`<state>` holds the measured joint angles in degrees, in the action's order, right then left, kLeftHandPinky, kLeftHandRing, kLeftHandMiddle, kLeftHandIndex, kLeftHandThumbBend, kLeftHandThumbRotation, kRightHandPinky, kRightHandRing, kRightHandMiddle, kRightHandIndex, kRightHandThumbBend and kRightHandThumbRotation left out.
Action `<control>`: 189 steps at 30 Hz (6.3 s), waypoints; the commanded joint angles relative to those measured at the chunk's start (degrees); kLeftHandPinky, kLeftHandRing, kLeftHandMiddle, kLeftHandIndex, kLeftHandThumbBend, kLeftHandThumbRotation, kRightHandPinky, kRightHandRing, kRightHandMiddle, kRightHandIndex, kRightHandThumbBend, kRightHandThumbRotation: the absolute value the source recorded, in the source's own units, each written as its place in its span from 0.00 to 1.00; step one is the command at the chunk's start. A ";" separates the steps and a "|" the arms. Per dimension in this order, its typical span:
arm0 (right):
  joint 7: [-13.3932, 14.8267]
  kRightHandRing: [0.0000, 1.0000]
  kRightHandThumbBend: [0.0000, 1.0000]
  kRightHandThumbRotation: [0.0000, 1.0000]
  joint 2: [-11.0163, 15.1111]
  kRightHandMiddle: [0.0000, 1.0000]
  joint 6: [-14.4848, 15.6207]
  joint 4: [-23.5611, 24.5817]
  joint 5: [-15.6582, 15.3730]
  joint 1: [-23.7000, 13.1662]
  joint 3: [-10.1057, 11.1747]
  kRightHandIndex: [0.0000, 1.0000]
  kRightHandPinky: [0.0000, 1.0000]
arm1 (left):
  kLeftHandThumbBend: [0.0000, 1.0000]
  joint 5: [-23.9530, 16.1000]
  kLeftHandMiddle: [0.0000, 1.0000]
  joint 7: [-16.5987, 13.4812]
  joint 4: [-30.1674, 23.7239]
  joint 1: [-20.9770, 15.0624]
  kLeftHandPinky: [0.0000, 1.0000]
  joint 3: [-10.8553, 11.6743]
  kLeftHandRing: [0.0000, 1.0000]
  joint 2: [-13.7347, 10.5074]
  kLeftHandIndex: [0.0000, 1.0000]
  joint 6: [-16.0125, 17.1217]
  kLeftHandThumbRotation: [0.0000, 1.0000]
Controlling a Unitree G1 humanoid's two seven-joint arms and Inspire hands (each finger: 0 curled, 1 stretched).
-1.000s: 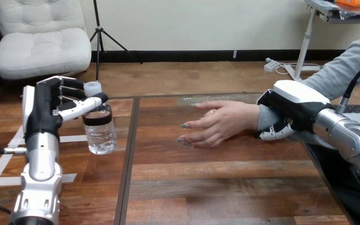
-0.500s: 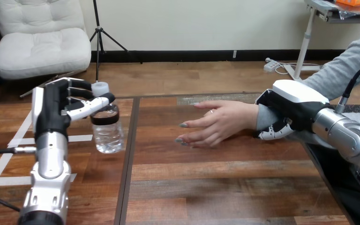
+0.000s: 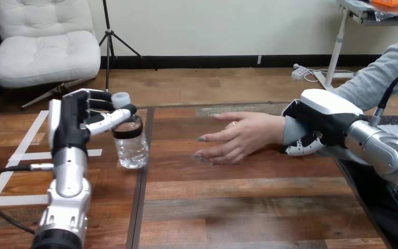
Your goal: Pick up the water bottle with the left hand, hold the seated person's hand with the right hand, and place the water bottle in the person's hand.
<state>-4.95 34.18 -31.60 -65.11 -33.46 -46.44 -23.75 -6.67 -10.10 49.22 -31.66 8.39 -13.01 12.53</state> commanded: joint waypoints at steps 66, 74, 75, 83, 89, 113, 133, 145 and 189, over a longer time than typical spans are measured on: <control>1.31 0.33 0.50 0.00 -1.41 0.39 1.25 7.58 1.84 0.08 2.37 0.39 0.29 | 0.70 -0.58 0.40 -1.79 4.05 -14.05 0.27 -4.32 0.34 8.11 0.44 6.76 0.00; 1.36 0.33 0.50 0.00 -1.55 0.39 1.48 7.11 1.78 -0.05 2.30 0.39 0.29 | 0.71 -0.58 0.40 -1.78 2.97 -13.91 0.27 -4.96 0.33 8.98 0.44 6.57 0.00; 1.35 0.33 0.50 0.00 -1.56 0.39 1.53 7.08 1.77 -0.07 2.28 0.39 0.29 | 0.71 -0.52 0.40 -1.73 2.91 -13.88 0.27 -5.00 0.33 9.07 0.44 6.62 0.00; 1.82 0.32 0.50 0.00 -1.70 0.38 1.50 6.65 1.51 -0.27 2.12 0.39 0.28 | 0.71 -0.37 0.40 -1.44 2.56 -13.71 0.27 -5.60 0.33 9.58 0.44 6.92 0.00; 1.64 0.32 0.50 0.00 -1.84 0.38 1.58 6.48 1.74 -0.31 2.25 0.39 0.28 | 0.71 0.24 0.40 -0.80 1.81 -13.45 0.27 -5.73 0.33 10.24 0.44 6.81 0.00; 1.60 0.32 0.50 0.00 -1.84 0.38 1.75 6.20 1.39 -0.68 2.00 0.39 0.28 | 0.70 1.82 0.39 2.00 -2.21 -11.40 0.27 -5.41 0.33 12.32 0.42 7.05 0.00; 1.85 0.33 0.50 0.00 -2.12 0.39 1.75 5.73 1.58 -0.78 2.17 0.40 0.29 | 0.68 3.71 0.39 4.06 -5.38 -9.73 0.28 -5.22 0.33 13.50 0.41 6.17 0.00; 2.08 0.34 0.51 0.00 -2.28 0.40 1.74 5.43 1.44 -0.97 2.07 0.41 0.29 | 0.67 4.48 0.39 6.07 -8.23 -8.18 0.28 -5.27 0.33 13.89 0.41 5.79 0.00; 2.16 0.32 0.51 0.00 -2.03 0.38 1.56 5.80 1.24 -0.78 1.97 0.40 0.28 | 0.67 3.52 0.40 8.14 -16.54 -1.89 0.27 -7.67 0.33 14.67 0.43 -1.79 0.00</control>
<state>-4.78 33.47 -29.10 -61.12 -33.69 -44.22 -23.70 -2.67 -2.17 37.51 -31.90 1.99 1.38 11.16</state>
